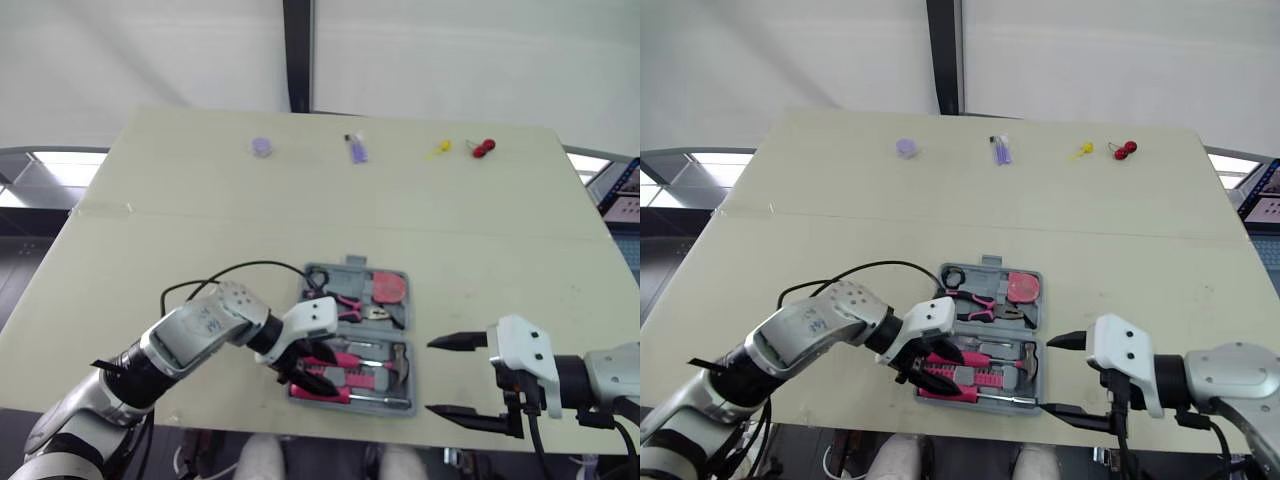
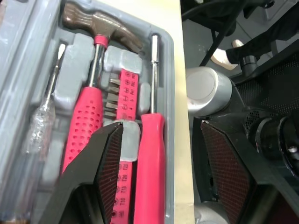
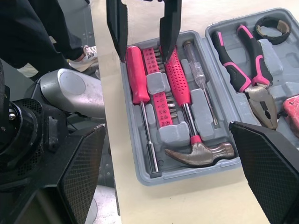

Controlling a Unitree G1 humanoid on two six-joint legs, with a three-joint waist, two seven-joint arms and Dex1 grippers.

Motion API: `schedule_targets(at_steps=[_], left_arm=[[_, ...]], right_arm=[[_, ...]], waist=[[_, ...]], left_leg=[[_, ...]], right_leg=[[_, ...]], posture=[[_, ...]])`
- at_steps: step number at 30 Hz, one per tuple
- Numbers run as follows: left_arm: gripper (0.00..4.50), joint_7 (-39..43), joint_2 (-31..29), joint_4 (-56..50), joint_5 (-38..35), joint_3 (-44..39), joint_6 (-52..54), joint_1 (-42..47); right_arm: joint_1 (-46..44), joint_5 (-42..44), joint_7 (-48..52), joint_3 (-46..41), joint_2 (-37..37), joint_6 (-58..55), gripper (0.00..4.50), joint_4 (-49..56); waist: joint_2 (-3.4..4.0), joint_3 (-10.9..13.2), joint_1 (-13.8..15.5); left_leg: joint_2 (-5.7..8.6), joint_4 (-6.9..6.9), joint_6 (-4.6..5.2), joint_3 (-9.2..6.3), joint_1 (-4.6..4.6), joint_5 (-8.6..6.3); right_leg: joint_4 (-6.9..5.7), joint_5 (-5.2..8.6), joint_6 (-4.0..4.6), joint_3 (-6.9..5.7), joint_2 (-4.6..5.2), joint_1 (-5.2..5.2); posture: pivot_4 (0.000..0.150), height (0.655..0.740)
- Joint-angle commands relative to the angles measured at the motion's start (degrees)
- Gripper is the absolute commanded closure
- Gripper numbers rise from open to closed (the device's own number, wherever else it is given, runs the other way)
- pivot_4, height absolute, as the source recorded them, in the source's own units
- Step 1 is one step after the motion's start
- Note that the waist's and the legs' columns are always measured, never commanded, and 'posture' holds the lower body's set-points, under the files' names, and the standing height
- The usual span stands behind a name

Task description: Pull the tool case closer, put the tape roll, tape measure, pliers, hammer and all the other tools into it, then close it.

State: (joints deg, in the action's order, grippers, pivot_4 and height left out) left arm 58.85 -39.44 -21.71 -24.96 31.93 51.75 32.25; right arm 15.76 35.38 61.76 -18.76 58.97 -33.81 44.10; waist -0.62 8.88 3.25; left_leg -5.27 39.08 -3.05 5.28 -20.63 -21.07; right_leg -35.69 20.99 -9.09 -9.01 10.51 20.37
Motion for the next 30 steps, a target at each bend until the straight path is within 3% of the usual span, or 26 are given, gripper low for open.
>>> schedule_targets(at_steps=[1,3,5,10,22,30], left_arm=[[1.65,3.6,0.5,-0.1,-0.4,-3.8,-10.5,-4.2],[1.65,4.7,1.9,2.2,1.1,-5.2,-19.5,-8.2],[2.18,4.1,3.4,5.0,3.7,-5.9,-27.3,-11.2],[4.47,3.5,5.5,11.2,8.4,-5.7,-35.0,-14.2],[4.47,4.8,7.3,16.7,15.6,-2.7,-38.7,-15.4],[4.47,6.0,8.8,15.9,16.0,-2.8,-37.6,-15.3]], right_arm=[[-0.7,1.1,1.1,-1.6,0.9,0.1,0.00,0.0],[-1.0,1.0,1.2,-1.3,1.1,0.0,0.00,-0.4],[-1.6,1.0,1.2,-1.1,1.4,-0.1,0.00,-0.8],[-1.7,0.9,1.3,-1.2,1.6,-0.1,0.00,-1.2],[-1.8,0.7,0.9,-1.0,1.4,-0.1,0.00,-1.3],[-1.2,0.8,1.0,-1.6,1.3,-0.3,0.00,-1.0]], waist=[[0.01,0.0,-0.1],[0.04,0.0,-0.1],[0.04,0.0,-0.1],[0.04,0.0,-0.1],[0.04,0.0,-0.2],[0.04,0.0,-0.2]], left_leg=[[0.00,-0.01,0.00,0.00,0.00,0.00],[0.00,-0.02,0.00,-0.01,0.00,0.00],[0.00,-0.01,0.00,0.00,0.01,0.00],[0.00,-0.01,0.00,0.00,0.01,0.00],[0.00,-0.01,0.00,0.01,0.02,0.00],[0.00,-0.01,0.00,0.00,0.02,0.00]], right_leg=[[0.00,0.00,0.00,0.00,0.00,0.00],[0.00,0.00,0.00,-0.01,0.00,0.00],[0.00,0.00,0.00,-0.01,0.00,0.00],[-0.01,0.00,0.00,-0.02,0.00,0.00],[-0.03,0.00,0.00,-0.03,0.00,0.00],[-0.04,0.00,0.00,-0.03,0.00,0.00]], posture=[[0.150,0.7400],[0.150,0.7400],[0.150,0.7400],[0.150,0.7400],[0.150,0.7400],[0.150,0.7400]])
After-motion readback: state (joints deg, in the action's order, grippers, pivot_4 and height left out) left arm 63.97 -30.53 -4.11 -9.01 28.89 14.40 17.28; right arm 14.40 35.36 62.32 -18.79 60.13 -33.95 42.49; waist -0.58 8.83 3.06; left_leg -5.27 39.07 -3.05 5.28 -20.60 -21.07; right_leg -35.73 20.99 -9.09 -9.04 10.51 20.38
